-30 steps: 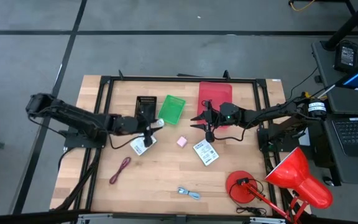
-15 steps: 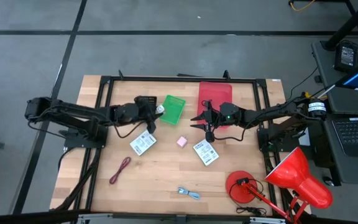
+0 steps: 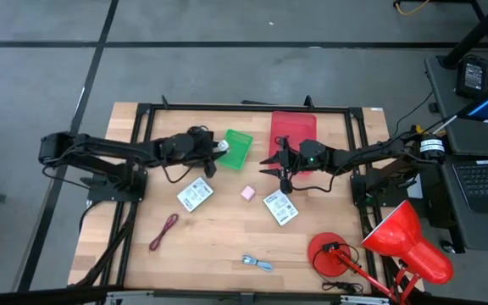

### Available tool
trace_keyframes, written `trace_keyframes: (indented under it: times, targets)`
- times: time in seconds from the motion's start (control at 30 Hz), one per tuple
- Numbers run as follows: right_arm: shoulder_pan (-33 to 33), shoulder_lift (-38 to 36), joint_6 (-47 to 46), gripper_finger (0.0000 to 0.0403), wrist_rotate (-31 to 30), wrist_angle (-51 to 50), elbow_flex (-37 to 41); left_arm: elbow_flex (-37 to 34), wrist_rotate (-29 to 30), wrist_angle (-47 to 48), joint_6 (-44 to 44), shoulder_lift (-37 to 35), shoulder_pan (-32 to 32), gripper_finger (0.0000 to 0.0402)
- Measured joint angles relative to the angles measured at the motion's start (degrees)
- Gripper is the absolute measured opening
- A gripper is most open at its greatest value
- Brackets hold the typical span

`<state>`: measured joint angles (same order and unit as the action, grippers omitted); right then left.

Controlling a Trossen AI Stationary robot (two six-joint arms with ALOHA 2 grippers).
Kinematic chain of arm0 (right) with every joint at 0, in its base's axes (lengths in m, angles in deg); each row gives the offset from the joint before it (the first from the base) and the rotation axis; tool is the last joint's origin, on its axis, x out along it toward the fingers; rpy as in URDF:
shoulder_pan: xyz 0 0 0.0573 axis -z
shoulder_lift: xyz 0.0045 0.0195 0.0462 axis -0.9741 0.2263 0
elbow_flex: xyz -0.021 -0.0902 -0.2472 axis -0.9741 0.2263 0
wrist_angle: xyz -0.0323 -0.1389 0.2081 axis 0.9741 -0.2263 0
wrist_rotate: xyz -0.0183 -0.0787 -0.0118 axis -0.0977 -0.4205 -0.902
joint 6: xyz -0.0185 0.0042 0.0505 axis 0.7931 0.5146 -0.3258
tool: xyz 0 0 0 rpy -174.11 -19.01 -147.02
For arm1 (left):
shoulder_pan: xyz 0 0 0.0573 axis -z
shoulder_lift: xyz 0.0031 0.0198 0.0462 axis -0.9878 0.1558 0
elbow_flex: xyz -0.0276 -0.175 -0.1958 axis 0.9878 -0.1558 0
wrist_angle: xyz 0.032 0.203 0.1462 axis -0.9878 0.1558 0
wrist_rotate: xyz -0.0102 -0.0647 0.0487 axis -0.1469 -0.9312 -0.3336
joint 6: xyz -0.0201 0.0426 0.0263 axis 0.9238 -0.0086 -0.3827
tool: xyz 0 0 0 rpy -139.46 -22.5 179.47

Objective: Pick and place items into bin
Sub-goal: Put the green charger adapter into the green bin

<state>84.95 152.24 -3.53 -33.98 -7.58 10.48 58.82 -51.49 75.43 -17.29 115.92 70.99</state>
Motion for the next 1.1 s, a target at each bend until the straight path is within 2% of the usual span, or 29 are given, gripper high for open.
trace_keyframes:
  times: [0.17,0.5,0.8,1.1]
  targets:
    - [0.00,0.00,-0.02,0.0108,0.00,-0.09,0.00,5.37,-1.98,2.65,-4.73,5.81,-2.03,0.0139]
    - [0.00,0.00,-0.02,0.0108,0.01,-1.01,0.00,18.61,-4.23,19.02,-4.90,10.74,-5.26,0.0139]
    - [0.00,0.00,-0.17,0.0108,0.04,-1.01,0.00,19.12,-4.22,21.94,-6.24,12.87,-5.25,0.0143]
    - [0.00,0.00,-0.20,0.0108,0.05,-0.96,0.00,19.11,-4.46,21.90,-5.81,21.06,-5.55,0.0144]
